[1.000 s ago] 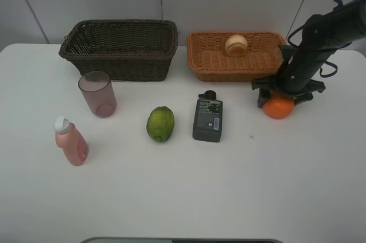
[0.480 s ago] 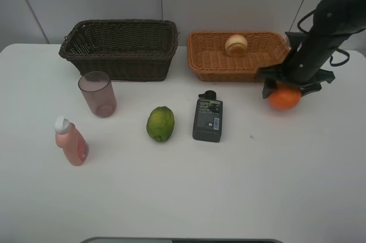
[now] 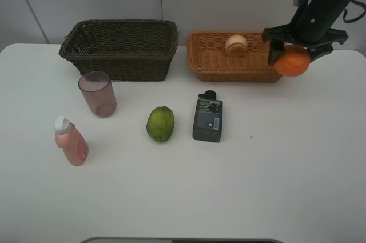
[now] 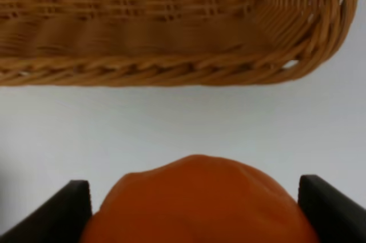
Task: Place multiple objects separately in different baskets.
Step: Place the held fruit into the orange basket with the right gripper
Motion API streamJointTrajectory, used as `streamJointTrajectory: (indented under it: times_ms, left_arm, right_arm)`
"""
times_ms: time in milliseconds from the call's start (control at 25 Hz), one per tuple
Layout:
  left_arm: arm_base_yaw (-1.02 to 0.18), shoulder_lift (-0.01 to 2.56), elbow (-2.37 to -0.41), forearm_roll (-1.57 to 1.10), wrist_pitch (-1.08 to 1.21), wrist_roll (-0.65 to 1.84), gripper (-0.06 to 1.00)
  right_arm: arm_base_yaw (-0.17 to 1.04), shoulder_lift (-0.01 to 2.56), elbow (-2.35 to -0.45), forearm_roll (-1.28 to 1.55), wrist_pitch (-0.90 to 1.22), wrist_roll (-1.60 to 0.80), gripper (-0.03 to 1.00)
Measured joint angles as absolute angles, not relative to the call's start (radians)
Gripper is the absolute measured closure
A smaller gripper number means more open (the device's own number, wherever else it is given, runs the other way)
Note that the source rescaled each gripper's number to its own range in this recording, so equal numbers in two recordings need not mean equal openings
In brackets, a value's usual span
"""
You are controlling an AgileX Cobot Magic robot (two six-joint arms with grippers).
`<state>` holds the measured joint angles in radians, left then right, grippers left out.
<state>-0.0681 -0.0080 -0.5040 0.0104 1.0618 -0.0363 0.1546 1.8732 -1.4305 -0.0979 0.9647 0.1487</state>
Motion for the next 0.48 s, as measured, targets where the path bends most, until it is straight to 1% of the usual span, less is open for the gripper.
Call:
streamJointTrajectory:
  times_ms: [280,480]
  left_arm:
    - [-0.068,-0.008,-0.504,0.010,1.062,-0.036,0.02]
    - [-0.068,-0.008,-0.504,0.010,1.062,-0.036,0.02]
  right_arm:
    - [0.178,1.987,-1.626,-0.107,0.999,0.138,0.60]
    - [0.180,2.062,-1.730,-0.140,0.973,0.135,0.60]
